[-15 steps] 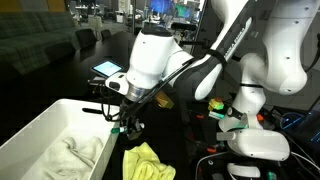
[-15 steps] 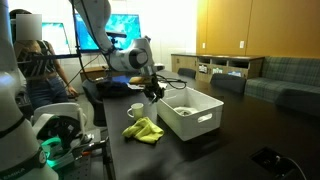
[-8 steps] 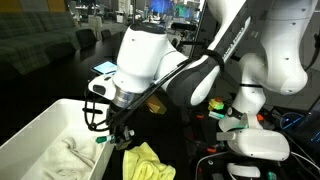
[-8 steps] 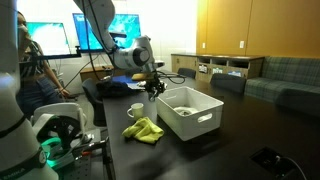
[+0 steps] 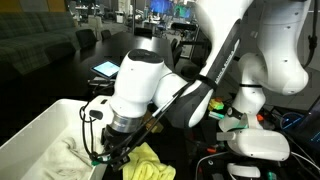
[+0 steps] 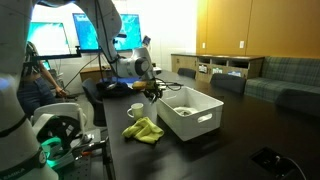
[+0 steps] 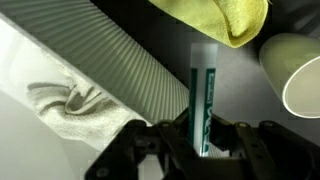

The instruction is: Pick up the marker pen and small tape from the table and put them in the white cup. Pick up the towels from the table and put them in the container.

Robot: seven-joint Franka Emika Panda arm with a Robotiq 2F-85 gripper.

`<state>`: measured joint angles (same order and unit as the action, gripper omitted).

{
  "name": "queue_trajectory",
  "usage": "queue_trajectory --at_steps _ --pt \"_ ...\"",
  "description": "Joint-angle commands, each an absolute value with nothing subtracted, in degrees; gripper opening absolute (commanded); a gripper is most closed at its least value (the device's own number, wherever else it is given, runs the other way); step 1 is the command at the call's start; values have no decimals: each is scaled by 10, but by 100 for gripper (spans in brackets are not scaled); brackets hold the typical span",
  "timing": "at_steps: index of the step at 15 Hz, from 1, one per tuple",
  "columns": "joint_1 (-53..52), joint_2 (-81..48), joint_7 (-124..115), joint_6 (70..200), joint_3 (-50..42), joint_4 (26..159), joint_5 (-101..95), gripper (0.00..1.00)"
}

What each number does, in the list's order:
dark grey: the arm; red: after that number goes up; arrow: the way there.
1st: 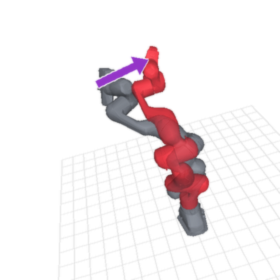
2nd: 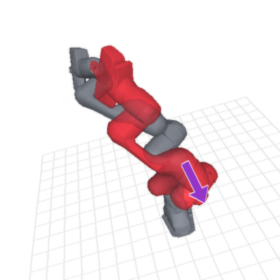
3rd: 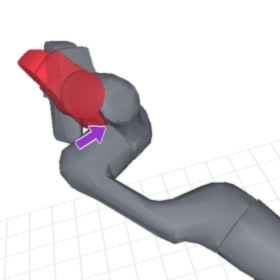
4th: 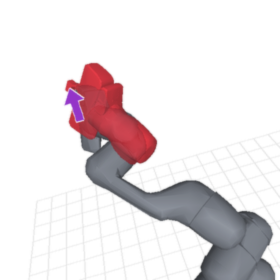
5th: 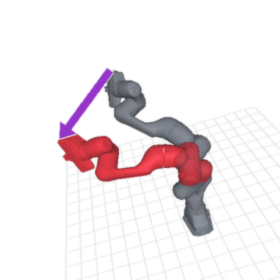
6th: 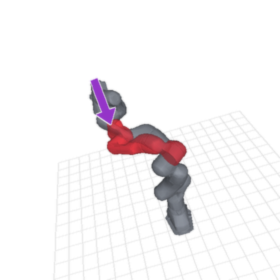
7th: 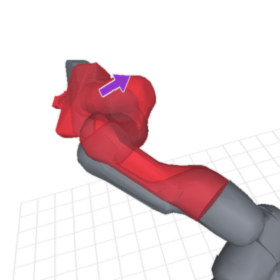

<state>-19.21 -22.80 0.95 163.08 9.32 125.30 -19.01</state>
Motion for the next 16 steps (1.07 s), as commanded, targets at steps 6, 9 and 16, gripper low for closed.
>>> queue_trajectory --at_steps 6,9,16 --pt "-287 -232 -80 1713 36 1265 -248 10" --pt "-287 -230 -59 1707 55 1270 -240 10" --pt "-286 -211 -57 1693 87 1287 -234 10"
